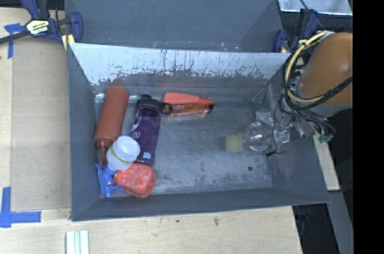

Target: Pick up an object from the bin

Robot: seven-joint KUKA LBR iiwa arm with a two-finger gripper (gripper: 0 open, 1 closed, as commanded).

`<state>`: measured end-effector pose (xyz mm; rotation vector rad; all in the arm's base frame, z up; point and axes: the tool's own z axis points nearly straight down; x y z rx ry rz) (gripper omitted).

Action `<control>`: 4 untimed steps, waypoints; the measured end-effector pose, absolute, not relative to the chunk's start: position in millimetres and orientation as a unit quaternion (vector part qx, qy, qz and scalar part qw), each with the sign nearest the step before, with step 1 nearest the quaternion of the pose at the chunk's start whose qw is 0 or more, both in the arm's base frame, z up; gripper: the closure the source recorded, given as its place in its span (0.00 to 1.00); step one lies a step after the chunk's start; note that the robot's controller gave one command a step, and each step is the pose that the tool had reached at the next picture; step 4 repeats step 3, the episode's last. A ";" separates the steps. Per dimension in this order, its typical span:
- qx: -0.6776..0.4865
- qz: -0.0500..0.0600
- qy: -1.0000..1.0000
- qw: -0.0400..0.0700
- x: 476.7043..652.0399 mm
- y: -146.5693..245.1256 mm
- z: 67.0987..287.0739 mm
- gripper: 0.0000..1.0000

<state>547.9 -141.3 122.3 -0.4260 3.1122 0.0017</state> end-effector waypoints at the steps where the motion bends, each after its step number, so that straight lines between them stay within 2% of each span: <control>1: -0.135 0.000 0.991 0.001 548.5 -141.7 139.4 1.00; 2: -0.135 -0.001 0.991 0.004 549.5 -142.0 150.0 1.00; 4: -0.135 -0.001 0.991 0.004 549.8 -142.1 154.5 1.00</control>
Offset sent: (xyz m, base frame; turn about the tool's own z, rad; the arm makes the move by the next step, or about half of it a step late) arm 0.0001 0.0000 0.0364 0.0000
